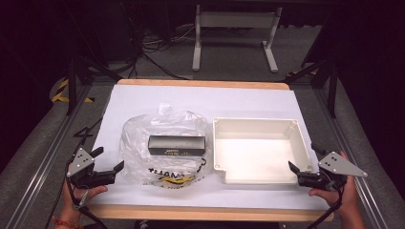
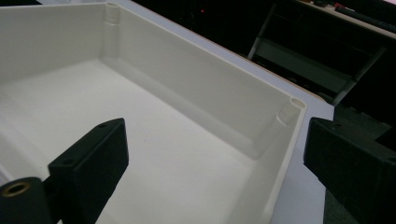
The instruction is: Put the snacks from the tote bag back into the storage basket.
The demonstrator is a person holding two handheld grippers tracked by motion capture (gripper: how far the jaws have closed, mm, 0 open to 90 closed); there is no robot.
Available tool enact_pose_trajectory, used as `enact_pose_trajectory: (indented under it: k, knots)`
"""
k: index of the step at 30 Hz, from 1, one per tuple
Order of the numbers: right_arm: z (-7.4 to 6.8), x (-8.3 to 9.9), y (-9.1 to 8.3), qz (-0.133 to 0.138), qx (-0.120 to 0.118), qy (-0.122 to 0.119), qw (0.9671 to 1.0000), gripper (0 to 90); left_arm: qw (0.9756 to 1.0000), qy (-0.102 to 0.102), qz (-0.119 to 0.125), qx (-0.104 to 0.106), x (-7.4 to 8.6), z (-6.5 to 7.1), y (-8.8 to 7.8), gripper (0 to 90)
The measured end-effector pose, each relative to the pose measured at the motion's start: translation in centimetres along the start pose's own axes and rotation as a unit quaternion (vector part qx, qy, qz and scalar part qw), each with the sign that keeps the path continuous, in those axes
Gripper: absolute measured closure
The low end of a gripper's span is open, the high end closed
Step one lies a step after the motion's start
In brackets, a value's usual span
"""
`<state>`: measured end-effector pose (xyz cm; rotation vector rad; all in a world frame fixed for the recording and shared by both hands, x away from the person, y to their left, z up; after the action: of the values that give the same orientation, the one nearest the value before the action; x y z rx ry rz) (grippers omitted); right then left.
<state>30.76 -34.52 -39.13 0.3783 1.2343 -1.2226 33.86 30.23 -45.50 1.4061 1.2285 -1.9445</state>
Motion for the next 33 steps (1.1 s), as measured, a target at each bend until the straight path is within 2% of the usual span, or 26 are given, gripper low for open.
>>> enact_pose_trajectory:
  k: [6, 11, 17, 18, 19, 20, 23, 26, 33]
  knots:
    - [0.4, -0.9, 0.1, 0.005, 0.002, -0.002, 1.0000, 7.0, 1.0000, 0.002, -0.004, 0.002, 0.1, 0.0, 0.1, 7.6]
    - [0.4, -1.8, 0.5, 0.007, -0.012, -0.003, 0.9999, 7.0, 1.0000, 0.003, -0.003, 0.003, 0.1, 0.0, 0.1, 7.6]
    - [0.0, -2.9, 1.1, 0.006, -0.024, -0.016, 0.9996, 9.1, 1.0000, 0.003, -0.001, -0.001, 0.1, -0.1, 0.1, 7.6]
    - [-0.1, -3.2, 1.1, 0.012, -0.041, -0.012, 0.9990, 9.6, 1.0000, 0.003, -0.001, -0.001, 0.1, -0.1, 0.1, 7.6]
    - [-0.1, -3.2, 1.1, 0.012, -0.041, -0.012, 0.9990, 9.6, 1.0000, 0.003, -0.002, -0.002, 0.1, -0.1, 0.1, 7.6]
    - [-0.3, -3.5, 1.1, 0.021, -0.057, -0.008, 0.9981, 10.1, 1.0000, 0.002, -0.002, -0.001, 0.1, -0.1, 0.1, 7.6]
    - [-0.9, -4.8, 1.0, 0.026, -0.061, -0.024, 0.9975, 10.4, 1.0000, 0.004, -0.003, -0.001, 0.1, 0.0, 0.1, 7.6]
    - [-1.1, -5.3, 1.1, 0.024, -0.061, -0.026, 0.9975, 10.4, 1.0000, 0.006, -0.004, 0.001, 0.1, 0.0, 0.1, 7.6]
    - [-1.7, -6.7, 2.6, 0.023, -0.068, -0.042, 0.9965, 12.3, 1.0000, 0.006, -0.005, 0.001, 0.2, 0.1, 0.2, 7.6]
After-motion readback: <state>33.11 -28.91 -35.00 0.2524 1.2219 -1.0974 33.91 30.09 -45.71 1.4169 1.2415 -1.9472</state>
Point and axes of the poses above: each handheld gripper's, and its own axes: y roughly forward along the jaws, x roughly out of its underside, z roughly to its right, the point moved 2 cm from there along y, roughly forward along the jaws, and after that the axes turned 5 degrees about -y, right-handed, at the moved point
